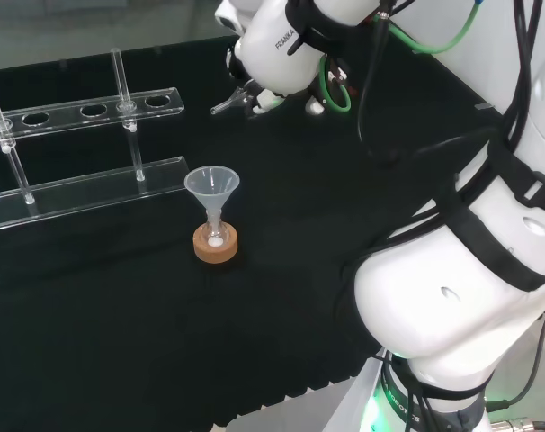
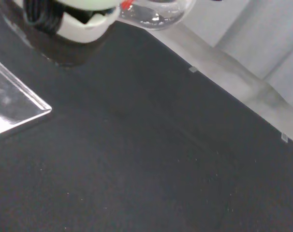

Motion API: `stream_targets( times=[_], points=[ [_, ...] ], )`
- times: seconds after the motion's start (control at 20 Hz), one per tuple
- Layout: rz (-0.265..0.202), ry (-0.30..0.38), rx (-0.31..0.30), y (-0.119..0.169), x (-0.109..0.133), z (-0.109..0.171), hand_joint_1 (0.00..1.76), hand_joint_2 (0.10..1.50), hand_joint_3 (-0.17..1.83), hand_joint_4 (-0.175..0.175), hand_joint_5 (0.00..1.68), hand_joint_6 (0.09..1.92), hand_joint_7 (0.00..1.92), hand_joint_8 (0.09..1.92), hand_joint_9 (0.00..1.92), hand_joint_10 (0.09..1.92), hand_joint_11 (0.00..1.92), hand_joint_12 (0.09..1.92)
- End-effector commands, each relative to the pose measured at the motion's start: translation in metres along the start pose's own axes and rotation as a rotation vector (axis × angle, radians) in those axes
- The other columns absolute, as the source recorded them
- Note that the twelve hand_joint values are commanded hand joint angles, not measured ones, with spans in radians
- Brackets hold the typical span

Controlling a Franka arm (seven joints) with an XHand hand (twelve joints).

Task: Put the weighing funnel back on the table.

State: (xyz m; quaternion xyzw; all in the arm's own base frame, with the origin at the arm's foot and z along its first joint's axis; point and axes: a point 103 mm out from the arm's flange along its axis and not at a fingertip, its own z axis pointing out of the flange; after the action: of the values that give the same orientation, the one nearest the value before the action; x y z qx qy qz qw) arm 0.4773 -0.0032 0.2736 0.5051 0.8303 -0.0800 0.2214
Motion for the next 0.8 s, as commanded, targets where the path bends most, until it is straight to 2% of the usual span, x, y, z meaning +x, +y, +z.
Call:
stream_targets(
  times=[0.05,0.25,0.4,0.8],
  points=[
    [0.049,0.051,-0.005,-0.001,-0.022,0.019,1.09,0.81,0.35,0.175,1.27,0.56,1.64,0.09,1.15,0.11,0.15,1.53],
    [0.067,0.04,0.0,0.008,-0.025,0.026,1.09,0.81,0.35,0.175,1.27,0.56,1.64,0.09,1.15,0.11,0.15,1.53],
    [0.064,0.005,0.015,0.021,-0.018,0.028,1.09,0.81,0.35,0.175,1.27,0.56,1.64,0.09,1.15,0.11,0.15,1.53],
    [0.069,-0.001,0.035,0.023,-0.027,0.043,1.09,0.81,0.36,0.175,1.27,0.56,1.64,0.09,1.15,0.11,0.15,1.53]
  ],
)
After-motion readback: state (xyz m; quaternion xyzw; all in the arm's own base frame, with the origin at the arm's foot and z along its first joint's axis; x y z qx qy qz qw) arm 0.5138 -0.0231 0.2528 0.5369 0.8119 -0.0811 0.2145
